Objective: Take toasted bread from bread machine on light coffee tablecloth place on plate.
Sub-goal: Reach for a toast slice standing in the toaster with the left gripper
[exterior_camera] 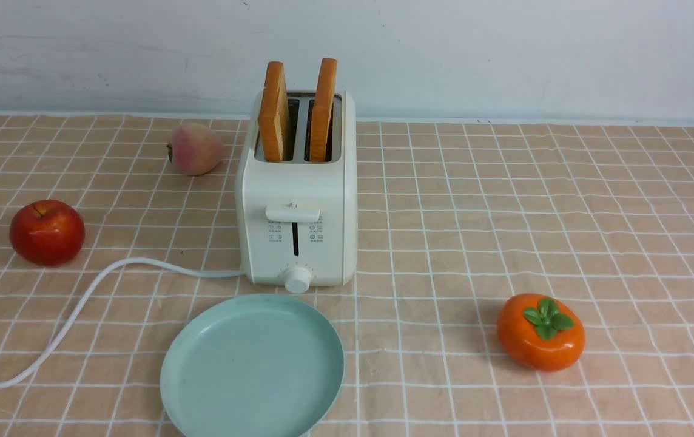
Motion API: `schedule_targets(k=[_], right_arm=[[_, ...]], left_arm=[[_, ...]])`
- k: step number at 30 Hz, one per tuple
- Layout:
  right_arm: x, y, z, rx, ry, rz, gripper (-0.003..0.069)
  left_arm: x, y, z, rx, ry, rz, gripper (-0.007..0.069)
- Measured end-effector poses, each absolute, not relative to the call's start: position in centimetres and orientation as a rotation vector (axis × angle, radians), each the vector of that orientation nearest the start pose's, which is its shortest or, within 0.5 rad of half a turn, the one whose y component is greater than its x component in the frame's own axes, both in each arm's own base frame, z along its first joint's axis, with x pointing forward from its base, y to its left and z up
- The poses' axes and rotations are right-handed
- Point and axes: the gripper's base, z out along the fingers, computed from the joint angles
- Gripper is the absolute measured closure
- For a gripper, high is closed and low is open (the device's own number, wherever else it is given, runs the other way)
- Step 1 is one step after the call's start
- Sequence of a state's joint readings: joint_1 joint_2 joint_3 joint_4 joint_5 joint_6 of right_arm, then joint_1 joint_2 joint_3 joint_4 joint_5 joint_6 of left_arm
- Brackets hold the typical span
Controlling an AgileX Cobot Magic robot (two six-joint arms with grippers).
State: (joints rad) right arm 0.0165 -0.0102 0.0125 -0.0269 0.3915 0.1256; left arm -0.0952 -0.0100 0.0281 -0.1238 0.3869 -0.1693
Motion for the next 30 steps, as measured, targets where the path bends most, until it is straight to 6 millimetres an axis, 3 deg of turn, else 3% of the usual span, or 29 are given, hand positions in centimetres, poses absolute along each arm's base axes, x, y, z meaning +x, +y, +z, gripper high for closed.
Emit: schedule_targets(k=[22,30], right_arm=[[5.19,-0.01,17.44,0.085,1.876,0.070,0.0419],[5.19,-0.01,17.44,0.085,1.876,0.070,0.0419]], left_arm=[[5.21,-0.90,17.12,-0.146,1.875,-0.303,0.0386],[5.27,-1.18,17.47,-0.214,1.834,-0.404,0.0386]])
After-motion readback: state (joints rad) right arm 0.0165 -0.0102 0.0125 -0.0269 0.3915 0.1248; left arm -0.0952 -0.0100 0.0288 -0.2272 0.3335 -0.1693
